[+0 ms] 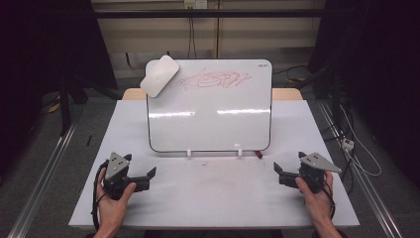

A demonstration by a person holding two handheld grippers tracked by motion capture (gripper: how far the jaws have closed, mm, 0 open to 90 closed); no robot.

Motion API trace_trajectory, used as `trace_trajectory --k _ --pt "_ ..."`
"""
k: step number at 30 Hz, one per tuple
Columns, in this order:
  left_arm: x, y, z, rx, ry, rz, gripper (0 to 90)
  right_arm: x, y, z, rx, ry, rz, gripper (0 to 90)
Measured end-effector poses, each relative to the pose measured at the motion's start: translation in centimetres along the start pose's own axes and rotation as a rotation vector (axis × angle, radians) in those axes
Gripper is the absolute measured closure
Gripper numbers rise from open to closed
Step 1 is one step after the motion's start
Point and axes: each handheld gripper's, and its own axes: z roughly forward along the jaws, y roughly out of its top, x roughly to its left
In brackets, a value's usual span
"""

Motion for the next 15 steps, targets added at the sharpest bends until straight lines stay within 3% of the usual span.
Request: trace_trajectory --k 2,15 --pt "-0.2 0.17 -0.05 -0.001 0.001 0.015 5.2 -0.11 -0.02 -0.05 -0.002 0.008 0.011 4.0" --pt "-0.07 0.37 0.1 0.013 -0.013 0.015 6.6 0.14 0.0 0.03 -0.006 0.03 0.008 3.6"
